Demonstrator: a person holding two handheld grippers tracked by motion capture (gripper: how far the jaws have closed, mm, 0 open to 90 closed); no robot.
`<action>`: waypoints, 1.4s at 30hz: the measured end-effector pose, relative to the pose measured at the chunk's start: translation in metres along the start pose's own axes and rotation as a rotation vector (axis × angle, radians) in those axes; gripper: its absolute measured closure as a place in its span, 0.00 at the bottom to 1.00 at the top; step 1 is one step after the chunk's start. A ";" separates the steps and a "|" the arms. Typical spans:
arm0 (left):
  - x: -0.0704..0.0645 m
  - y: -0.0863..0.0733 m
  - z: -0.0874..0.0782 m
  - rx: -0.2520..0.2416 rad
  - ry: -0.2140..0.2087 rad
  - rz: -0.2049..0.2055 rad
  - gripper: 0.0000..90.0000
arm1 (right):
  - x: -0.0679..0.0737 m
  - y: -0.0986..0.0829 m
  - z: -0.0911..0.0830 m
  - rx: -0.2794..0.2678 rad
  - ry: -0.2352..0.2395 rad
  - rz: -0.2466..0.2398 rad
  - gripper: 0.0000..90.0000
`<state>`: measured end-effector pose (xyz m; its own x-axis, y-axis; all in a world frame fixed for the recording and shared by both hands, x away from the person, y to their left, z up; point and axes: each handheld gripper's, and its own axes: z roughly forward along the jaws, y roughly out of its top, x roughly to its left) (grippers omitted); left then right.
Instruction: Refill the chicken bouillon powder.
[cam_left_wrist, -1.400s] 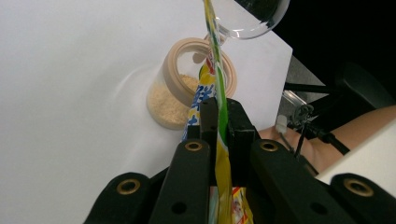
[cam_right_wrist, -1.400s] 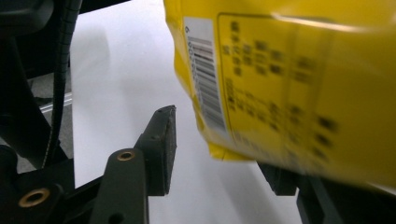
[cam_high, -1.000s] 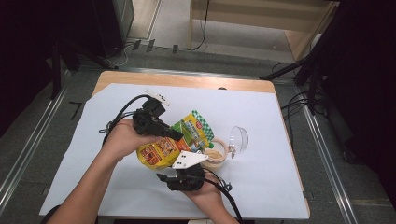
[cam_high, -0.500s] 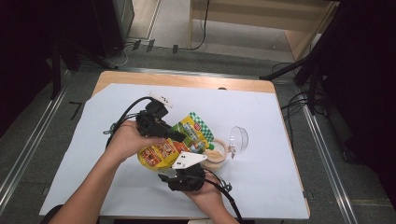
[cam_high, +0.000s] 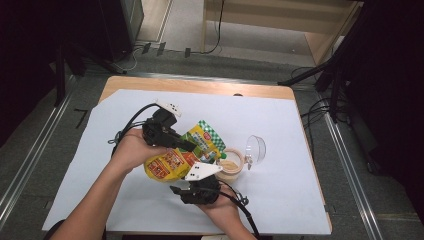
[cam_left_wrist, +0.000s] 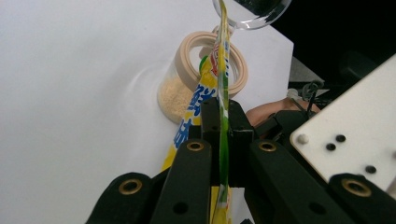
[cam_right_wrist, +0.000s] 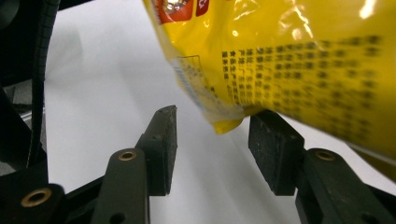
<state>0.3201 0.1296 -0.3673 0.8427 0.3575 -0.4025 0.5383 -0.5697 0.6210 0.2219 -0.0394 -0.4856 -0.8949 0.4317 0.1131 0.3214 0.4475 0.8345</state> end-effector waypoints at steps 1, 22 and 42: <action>0.001 -0.001 -0.002 -0.007 -0.005 0.000 1.00 | 0.000 0.000 -0.001 -0.005 -0.002 0.000 0.59; 0.016 -0.014 -0.041 -0.168 0.047 -0.038 1.00 | -0.003 0.008 -0.011 -0.031 -0.013 0.034 0.60; 0.063 -0.017 -0.040 -0.275 0.143 -0.093 0.99 | -0.007 0.011 -0.015 -0.015 -0.012 0.065 0.60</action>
<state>0.3647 0.1916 -0.3766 0.7719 0.5098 -0.3800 0.5786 -0.3154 0.7521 0.2269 -0.0492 -0.4693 -0.8685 0.4690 0.1607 0.3737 0.4062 0.8339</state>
